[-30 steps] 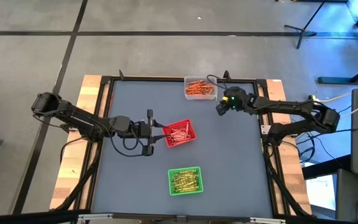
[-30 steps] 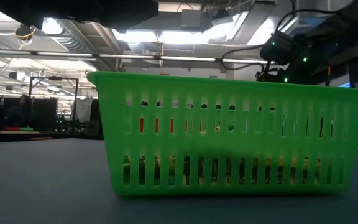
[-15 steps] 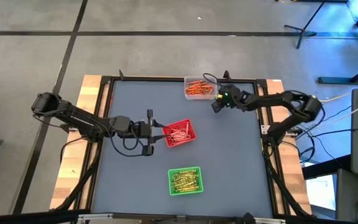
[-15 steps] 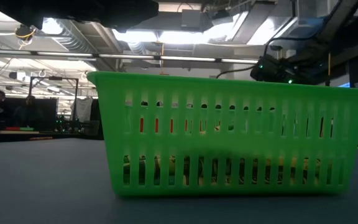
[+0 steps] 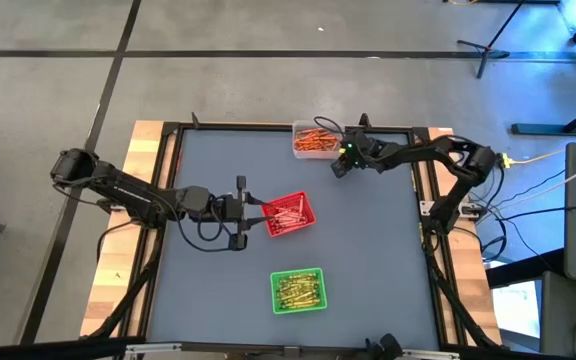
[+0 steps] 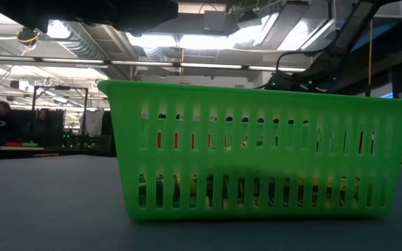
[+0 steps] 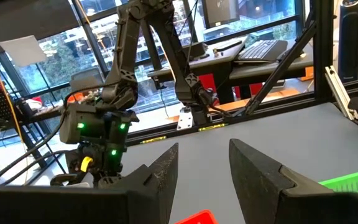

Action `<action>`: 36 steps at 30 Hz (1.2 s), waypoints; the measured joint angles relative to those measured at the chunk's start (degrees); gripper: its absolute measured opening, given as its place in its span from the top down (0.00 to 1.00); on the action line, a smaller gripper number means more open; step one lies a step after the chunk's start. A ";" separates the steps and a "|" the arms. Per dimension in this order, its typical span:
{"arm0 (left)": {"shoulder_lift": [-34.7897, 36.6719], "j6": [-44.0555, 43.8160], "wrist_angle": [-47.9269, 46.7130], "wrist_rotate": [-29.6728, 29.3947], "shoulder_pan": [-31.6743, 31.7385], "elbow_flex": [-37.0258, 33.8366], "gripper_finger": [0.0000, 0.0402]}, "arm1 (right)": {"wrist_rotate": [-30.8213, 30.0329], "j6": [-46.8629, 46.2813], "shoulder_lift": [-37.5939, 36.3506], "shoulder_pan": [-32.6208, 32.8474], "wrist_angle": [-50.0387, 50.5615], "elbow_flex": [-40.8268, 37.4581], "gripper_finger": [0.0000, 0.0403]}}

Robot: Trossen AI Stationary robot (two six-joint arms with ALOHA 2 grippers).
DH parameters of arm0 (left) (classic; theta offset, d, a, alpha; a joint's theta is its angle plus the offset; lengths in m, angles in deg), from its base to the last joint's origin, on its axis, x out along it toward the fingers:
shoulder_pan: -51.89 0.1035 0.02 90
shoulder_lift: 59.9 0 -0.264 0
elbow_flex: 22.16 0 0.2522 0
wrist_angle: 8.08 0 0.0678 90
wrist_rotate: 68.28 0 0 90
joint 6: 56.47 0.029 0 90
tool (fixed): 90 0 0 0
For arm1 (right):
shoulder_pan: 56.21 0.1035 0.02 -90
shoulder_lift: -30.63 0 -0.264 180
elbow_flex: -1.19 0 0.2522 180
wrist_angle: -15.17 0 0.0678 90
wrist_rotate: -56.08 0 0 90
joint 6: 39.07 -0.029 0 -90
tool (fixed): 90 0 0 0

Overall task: Sort crayons
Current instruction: Put the yellow crayon into the green bin

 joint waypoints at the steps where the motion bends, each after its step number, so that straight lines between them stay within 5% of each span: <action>1: 0.01 0.00 0.01 0.00 0.00 0.00 0.68 | -0.02 0.03 0.42 -0.03 0.78 0.36 0.57; 5: 0.01 -0.02 -0.06 0.02 0.00 0.00 0.68 | 0.39 0.23 0.73 0.03 1.76 0.62 0.61; 17: 0.01 -0.04 -0.08 0.03 0.00 0.00 0.68 | -0.93 1.93 0.84 0.06 3.70 0.56 0.97; 26: 0.01 -0.11 -0.08 0.04 0.00 0.00 0.68 | -5.23 2.64 -0.77 0.08 7.03 0.44 0.95; 36: 0.01 -0.09 -0.08 0.04 -0.02 0.00 0.68 | -6.56 2.90 -15.44 9.42 27.50 0.03 0.96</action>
